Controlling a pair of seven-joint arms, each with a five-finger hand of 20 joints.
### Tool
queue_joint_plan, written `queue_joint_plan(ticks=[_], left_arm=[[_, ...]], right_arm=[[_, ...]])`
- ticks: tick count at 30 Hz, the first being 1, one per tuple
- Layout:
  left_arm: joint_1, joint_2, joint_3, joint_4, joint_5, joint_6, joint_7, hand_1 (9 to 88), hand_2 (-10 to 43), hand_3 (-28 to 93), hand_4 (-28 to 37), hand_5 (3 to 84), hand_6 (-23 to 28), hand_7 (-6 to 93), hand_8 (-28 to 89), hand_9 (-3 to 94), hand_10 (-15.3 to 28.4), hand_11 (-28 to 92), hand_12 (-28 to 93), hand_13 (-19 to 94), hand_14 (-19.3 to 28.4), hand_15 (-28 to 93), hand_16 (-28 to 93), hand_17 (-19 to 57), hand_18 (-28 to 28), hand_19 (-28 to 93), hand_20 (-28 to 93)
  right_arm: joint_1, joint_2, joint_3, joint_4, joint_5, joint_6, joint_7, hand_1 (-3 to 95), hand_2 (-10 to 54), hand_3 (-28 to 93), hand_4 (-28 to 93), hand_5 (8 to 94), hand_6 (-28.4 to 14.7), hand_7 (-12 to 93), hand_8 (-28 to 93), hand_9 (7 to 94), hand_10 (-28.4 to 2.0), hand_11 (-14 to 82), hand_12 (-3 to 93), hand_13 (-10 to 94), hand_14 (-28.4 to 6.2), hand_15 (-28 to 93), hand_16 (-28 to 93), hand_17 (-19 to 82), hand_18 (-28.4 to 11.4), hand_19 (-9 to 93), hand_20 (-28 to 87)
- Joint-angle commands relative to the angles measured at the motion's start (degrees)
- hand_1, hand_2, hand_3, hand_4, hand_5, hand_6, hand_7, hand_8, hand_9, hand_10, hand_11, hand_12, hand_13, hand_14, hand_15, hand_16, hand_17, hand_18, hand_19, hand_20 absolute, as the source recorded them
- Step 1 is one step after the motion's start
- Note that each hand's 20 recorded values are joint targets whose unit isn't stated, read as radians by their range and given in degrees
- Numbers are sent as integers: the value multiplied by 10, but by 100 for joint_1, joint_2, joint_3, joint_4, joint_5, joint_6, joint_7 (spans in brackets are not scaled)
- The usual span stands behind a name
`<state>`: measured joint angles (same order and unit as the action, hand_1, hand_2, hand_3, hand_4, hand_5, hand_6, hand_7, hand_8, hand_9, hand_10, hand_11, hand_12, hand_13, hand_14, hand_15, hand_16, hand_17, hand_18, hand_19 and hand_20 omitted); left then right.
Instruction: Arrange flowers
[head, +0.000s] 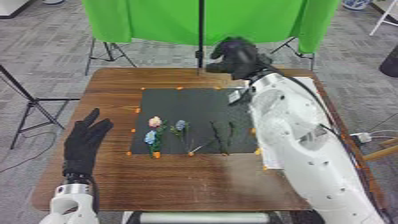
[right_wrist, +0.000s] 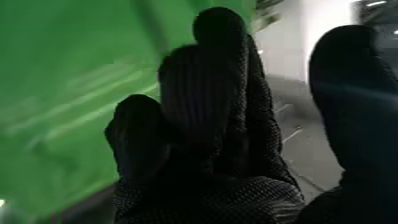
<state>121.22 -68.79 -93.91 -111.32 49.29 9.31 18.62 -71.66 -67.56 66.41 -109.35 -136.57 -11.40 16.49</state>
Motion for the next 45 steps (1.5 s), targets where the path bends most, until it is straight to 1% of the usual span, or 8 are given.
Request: queue_joint_plan(ticks=[1,11,22,25,27,31,35,45], left_arm=[[132,-20,-38,-41,48,-23,-61,169,9,665,-283,424,32,63,-50,463,136,152,132,365,163,129,45,45,134,65,209],[48,-39,-9,-9,70,-31,-59,173,9,666,-283,425,32,64,-50,463,135,152,132,365,163,129,43,45,134,64,209],[82,-86,-25,-13,72,-24,-58,180,3,672,-282,426,32,65,-51,462,136,152,132,365,163,130,44,46,133,64,209],[80,-96,-29,-12,60,-13,-51,187,2,671,-280,426,32,65,-51,462,136,152,131,364,163,130,44,45,134,65,209],[105,-102,-43,-21,61,-9,-40,190,1,670,-276,427,32,66,-50,462,136,152,131,364,164,130,45,45,134,64,209],[112,-105,-49,-26,46,-14,-33,192,-1,671,-270,427,32,66,-51,462,135,152,132,364,163,129,44,45,133,65,209],[89,-83,-48,-17,36,-14,-53,195,-1,668,-266,427,32,65,-51,462,135,152,132,365,163,130,45,45,133,64,209],[92,-96,-29,-16,56,-70,-57,197,-4,668,-263,427,32,66,-51,462,135,153,132,365,163,130,44,45,133,65,209]], right_arm=[[-38,382,947,1013,-729,-1051,422,337,-75,599,-110,628,-7,105,-69,722,-157,183,231,801,-76,535,316,552,-129,909,465],[-103,73,1187,2083,-1636,-1298,307,345,-93,603,-110,630,7,112,-72,741,-149,201,239,829,-66,559,315,576,-122,924,440],[-482,-194,1538,2470,-1838,-1379,394,347,-95,594,-116,623,15,112,-74,753,-154,197,232,865,-49,559,313,603,-111,932,433],[-672,-201,1558,2574,-1628,-619,323,414,-95,595,-127,648,17,128,-77,777,-136,213,230,878,-38,556,315,615,-103,932,441],[-764,-175,1519,2598,-1473,-173,250,502,-95,542,-132,691,8,138,19,817,-116,204,273,895,-31,556,323,630,-96,932,460],[-869,-7,1352,2355,-1213,386,270,651,-95,448,-108,799,-7,165,111,911,-86,126,383,931,-17,554,330,665,-90,932,488],[-947,364,1034,1611,-702,829,263,675,-95,447,-107,821,-12,170,117,921,-85,154,382,937,-10,570,320,679,-85,932,495],[-450,665,-260,476,181,383,-91,667,-95,462,-106,825,-13,173,123,922,-83,168,386,937,-6,580,318,684,-82,932,508]])
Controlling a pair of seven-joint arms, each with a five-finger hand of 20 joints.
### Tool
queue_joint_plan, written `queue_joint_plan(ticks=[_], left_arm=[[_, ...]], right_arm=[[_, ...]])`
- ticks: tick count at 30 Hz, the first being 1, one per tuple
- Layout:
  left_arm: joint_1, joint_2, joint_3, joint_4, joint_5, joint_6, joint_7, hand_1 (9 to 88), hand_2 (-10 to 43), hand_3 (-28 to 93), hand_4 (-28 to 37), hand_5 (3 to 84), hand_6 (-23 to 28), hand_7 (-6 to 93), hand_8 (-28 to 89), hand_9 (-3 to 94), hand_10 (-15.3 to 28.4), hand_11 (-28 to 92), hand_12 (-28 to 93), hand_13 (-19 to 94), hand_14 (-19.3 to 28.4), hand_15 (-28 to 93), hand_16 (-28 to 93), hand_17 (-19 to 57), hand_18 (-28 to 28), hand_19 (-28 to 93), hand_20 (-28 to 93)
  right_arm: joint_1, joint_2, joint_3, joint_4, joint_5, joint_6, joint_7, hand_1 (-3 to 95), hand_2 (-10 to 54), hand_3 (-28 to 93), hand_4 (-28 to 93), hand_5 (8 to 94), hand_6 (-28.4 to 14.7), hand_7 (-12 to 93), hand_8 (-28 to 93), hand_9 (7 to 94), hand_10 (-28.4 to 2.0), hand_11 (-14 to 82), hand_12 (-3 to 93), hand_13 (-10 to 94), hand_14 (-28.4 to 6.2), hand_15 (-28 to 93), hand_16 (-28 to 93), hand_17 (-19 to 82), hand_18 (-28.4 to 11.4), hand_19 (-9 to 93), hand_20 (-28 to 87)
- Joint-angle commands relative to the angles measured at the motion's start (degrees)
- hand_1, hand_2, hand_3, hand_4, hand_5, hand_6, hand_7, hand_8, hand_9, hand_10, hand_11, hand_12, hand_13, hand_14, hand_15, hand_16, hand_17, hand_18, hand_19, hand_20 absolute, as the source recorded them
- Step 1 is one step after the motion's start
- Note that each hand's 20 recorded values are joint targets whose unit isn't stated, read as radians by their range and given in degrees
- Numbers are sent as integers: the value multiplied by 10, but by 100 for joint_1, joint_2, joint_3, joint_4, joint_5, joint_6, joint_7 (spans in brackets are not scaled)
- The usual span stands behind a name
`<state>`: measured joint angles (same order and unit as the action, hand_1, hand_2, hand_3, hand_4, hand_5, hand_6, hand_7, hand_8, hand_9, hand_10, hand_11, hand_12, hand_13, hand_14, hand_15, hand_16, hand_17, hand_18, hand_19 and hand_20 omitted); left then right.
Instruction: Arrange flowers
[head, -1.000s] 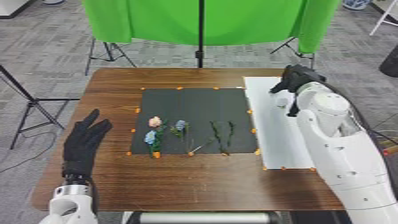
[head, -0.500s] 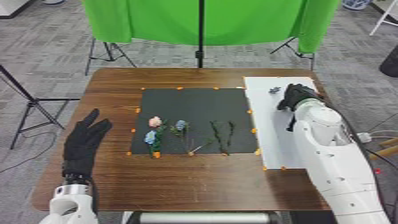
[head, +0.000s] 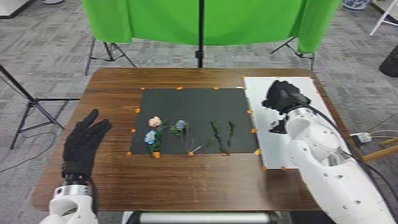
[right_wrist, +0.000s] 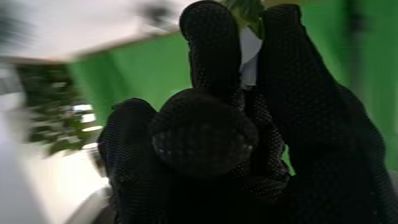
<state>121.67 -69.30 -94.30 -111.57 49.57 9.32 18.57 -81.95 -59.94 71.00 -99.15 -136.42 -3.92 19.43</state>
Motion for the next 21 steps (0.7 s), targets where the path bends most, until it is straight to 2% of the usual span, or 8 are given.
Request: queue_joint_plan(ticks=[1,11,16,21], left_arm=[[42,-45,10,11,33,-77,-51,196,-4,669,-263,427,32,66,-51,462,135,153,132,364,163,130,44,45,133,64,209],[16,-46,12,24,44,-109,-67,196,-5,669,-260,426,31,65,-51,462,135,152,132,363,163,127,45,45,134,64,209],[6,-34,14,36,46,-107,-88,196,-7,670,-259,426,31,65,-50,462,135,152,131,363,163,127,46,45,134,64,209],[-19,-24,22,51,43,-163,-81,196,-7,670,-258,425,31,65,-50,462,134,153,132,363,163,127,46,44,135,64,209]], right_arm=[[641,-111,-867,-528,194,-350,-431,665,-95,463,-106,825,-12,174,123,922,-82,172,387,937,-6,581,317,684,-82,932,509],[703,-292,-1521,-491,-13,-1026,-652,632,-95,500,-126,817,-3,183,121,903,-87,261,368,937,-6,579,325,681,-83,932,521],[726,-230,-1828,-573,-24,-1086,-745,622,-95,501,-124,814,1,184,118,896,-90,294,355,937,-7,577,330,677,-85,932,530],[739,-300,-1944,-520,-135,-1185,-839,614,-95,503,-124,812,5,187,115,891,-90,306,347,937,-8,575,335,672,-86,932,535]])
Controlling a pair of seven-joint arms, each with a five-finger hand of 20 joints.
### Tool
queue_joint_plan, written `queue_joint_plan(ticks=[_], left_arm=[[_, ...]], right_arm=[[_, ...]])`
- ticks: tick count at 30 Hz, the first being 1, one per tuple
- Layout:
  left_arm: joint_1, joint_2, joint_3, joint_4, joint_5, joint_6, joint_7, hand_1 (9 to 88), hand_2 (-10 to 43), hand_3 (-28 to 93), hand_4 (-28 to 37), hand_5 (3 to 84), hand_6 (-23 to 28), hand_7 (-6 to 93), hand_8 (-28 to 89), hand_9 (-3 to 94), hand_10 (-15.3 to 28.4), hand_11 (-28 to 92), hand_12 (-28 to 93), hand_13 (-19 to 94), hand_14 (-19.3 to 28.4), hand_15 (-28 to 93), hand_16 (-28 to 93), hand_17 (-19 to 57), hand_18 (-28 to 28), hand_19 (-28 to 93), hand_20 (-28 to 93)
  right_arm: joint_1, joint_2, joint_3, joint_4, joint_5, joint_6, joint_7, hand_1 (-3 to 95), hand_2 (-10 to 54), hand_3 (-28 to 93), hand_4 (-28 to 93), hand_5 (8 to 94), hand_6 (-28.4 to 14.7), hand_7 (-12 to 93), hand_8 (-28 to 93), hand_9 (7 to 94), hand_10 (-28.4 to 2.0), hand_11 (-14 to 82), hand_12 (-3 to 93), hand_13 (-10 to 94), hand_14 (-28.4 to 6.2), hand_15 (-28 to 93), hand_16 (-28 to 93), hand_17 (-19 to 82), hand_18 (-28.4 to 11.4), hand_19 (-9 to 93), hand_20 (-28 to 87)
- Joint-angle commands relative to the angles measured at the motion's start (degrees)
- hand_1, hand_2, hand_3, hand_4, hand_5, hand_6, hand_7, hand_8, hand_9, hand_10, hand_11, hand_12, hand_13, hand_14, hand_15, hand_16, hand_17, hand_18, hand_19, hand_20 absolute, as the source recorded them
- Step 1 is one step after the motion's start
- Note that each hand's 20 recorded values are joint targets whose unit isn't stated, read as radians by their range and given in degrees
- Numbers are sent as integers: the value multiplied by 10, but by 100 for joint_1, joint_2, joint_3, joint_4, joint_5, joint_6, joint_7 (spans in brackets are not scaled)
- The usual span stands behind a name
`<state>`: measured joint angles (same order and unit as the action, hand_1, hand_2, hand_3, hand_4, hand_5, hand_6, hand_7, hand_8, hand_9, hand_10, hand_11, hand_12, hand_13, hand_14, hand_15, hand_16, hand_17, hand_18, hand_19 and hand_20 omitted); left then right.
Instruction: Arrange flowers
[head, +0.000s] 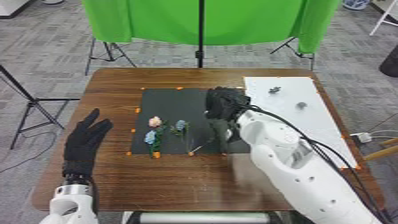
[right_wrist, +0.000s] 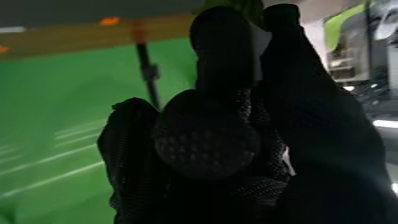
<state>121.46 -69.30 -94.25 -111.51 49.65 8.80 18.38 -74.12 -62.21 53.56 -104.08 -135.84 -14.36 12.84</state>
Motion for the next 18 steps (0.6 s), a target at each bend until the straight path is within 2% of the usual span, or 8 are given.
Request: queue_joint_plan(ticks=[1,8,18], left_arm=[[3,-17,14,42,40,-111,-72,195,-7,670,-258,426,31,65,-50,462,134,152,132,363,163,126,46,44,135,64,209],[58,-4,-17,23,44,-125,-94,198,-10,670,-254,425,31,64,-50,462,134,152,132,363,163,125,47,43,135,63,208],[38,16,-22,33,57,-161,-100,209,-21,668,-237,424,30,65,-50,461,133,151,132,362,163,123,47,43,135,63,208]], right_arm=[[-46,-92,-196,-17,-167,-201,-166,607,-95,502,-123,811,5,189,113,888,-91,316,332,937,-8,573,340,671,-86,932,538],[-86,-181,-98,107,-204,-270,-230,532,-95,479,-114,776,2,154,102,871,-98,352,275,930,-13,577,345,662,-93,932,547],[-148,-244,13,174,-364,-390,-295,448,-95,557,-139,740,11,159,53,863,-103,357,274,926,-15,578,343,658,-97,932,549]])
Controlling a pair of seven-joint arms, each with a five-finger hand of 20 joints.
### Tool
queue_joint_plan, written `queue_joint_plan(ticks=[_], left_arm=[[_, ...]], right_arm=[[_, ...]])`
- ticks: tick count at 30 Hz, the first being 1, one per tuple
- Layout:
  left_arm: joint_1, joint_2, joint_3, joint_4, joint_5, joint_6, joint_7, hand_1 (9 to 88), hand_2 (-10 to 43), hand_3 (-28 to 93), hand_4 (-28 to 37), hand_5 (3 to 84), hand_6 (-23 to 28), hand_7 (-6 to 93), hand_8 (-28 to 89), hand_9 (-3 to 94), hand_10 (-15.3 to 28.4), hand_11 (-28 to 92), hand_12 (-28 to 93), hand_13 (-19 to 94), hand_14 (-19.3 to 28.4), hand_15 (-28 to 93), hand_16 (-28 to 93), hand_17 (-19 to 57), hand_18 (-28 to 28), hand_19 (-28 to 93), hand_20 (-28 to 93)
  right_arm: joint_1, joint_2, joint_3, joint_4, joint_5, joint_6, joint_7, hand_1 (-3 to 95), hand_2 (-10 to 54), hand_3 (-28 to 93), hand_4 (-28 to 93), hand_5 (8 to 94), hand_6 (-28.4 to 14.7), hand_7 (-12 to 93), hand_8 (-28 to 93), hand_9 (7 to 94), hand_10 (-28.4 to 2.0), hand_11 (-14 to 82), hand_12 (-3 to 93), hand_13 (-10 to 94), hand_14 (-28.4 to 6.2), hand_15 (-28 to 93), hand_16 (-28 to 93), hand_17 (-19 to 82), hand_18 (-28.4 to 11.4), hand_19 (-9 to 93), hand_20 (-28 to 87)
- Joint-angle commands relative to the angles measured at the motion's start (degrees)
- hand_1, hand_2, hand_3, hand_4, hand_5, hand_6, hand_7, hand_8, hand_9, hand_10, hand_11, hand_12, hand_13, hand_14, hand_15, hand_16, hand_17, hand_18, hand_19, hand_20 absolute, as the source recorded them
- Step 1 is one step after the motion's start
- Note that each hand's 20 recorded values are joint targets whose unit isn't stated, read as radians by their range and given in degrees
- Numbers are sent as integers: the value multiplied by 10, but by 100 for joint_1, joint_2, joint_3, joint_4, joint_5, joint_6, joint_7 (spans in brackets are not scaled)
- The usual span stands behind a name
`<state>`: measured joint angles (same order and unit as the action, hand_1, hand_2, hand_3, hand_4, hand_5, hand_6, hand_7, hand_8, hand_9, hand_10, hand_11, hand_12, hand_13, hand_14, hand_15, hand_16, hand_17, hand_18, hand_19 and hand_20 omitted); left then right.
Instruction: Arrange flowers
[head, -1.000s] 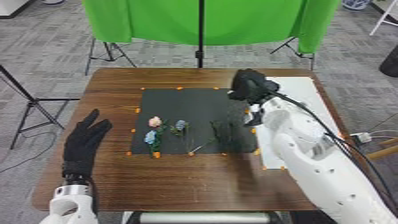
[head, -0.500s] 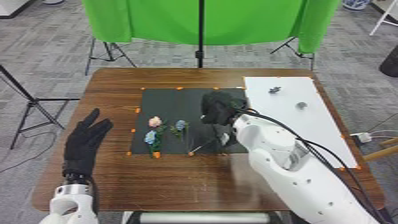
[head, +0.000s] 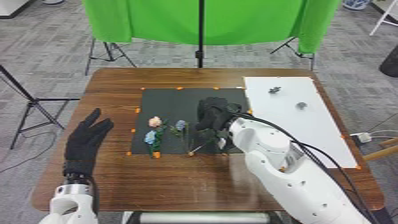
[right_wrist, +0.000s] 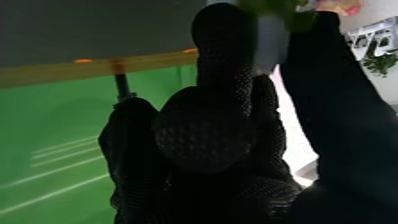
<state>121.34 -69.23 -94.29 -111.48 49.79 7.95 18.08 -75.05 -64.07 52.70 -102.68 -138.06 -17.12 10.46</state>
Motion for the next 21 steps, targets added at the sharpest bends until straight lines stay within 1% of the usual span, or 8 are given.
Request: queue_joint_plan(ticks=[1,3,7,10,12,14,19,21], left_arm=[[50,10,-20,35,43,-90,-67,209,-22,667,-237,424,30,65,-50,461,133,150,132,362,163,123,48,43,135,63,208],[55,5,-23,34,44,-93,-65,210,-22,667,-235,424,31,65,-50,461,133,150,132,362,163,123,48,43,135,63,208],[30,-13,-11,36,58,-85,-53,211,-24,667,-232,423,31,63,-50,461,133,151,133,361,163,122,48,42,136,63,208],[21,-25,-12,43,54,-79,-28,212,-24,664,-231,423,30,63,-50,461,133,151,133,361,163,122,48,42,136,63,208],[30,-24,-20,37,48,-72,-16,213,-25,663,-230,423,30,64,-50,461,133,151,133,361,163,121,48,42,136,62,208],[53,-22,-29,29,48,-63,-1,214,-25,662,-229,422,30,64,-50,461,133,151,133,361,163,121,49,42,136,62,207],[61,-39,-15,30,43,-50,3,214,-28,665,-228,422,30,64,-50,462,133,151,133,361,163,120,49,42,136,60,207],[56,-49,-6,31,61,-61,-2,214,-27,664,-229,422,30,64,-50,461,133,151,133,361,163,120,49,42,136,60,207]], right_arm=[[-55,-53,113,29,-104,-82,-36,434,-95,572,-142,739,12,159,35,862,-104,357,274,925,-16,579,343,658,-97,932,550],[-45,-76,172,24,-93,-91,-28,397,-95,601,-148,734,14,169,-68,862,-106,359,272,924,-16,580,341,656,-98,932,550],[-19,-98,460,-100,94,-42,16,349,-95,600,-146,728,12,167,-84,862,-111,360,274,921,-20,582,342,655,-99,932,550],[48,-24,822,-215,206,523,153,323,-95,590,-144,723,11,163,-84,861,-115,359,275,921,-21,581,341,654,-104,932,552],[139,81,1078,-131,207,1073,333,303,-95,593,-136,723,9,160,-83,860,-118,359,275,920,-23,581,342,651,-105,932,554],[244,218,1301,49,-3,1372,583,295,-95,599,-131,724,9,159,-82,859,-121,350,272,918,-27,578,341,645,-108,932,554],[539,198,1986,785,-645,310,1204,296,-95,601,-120,687,-2,132,-75,818,-134,233,237,871,-48,566,339,602,-123,932,531],[531,134,2246,1065,-955,-17,1266,297,-95,595,-114,654,-7,117,-69,766,-149,203,232,850,-57,570,335,588,-128,932,518]])
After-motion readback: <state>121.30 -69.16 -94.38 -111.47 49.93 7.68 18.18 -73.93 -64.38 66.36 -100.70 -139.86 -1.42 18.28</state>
